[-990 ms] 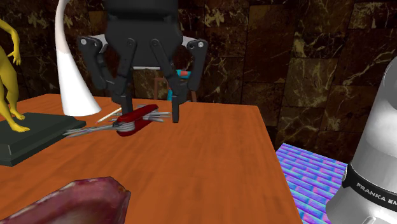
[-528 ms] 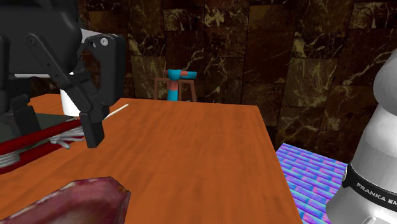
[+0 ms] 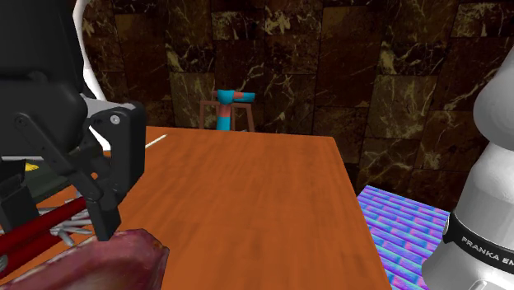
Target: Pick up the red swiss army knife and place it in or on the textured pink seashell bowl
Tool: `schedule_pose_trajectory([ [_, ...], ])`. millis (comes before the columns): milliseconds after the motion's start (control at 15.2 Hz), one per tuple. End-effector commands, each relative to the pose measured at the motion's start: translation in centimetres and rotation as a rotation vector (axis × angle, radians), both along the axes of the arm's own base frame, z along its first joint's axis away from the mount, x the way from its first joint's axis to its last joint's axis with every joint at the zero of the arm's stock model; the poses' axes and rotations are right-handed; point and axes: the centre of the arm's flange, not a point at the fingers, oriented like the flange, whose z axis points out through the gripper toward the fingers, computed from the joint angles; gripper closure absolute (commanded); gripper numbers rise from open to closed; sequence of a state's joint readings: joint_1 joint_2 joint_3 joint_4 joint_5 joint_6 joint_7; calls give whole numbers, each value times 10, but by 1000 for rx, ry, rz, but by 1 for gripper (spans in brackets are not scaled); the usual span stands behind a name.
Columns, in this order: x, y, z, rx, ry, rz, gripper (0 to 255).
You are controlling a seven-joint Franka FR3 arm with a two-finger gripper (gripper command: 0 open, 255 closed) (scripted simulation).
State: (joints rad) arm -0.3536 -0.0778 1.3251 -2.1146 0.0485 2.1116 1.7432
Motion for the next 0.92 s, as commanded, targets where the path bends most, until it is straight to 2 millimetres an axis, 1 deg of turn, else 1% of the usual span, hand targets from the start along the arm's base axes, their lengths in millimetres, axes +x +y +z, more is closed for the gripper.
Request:
schedule_pose_trajectory([
  [0, 0, 0, -11, 0, -1, 0, 255],
  [396, 0, 0, -40, 0, -1, 0, 255],
  [858, 0, 0, -40, 0, -1, 0, 255],
])
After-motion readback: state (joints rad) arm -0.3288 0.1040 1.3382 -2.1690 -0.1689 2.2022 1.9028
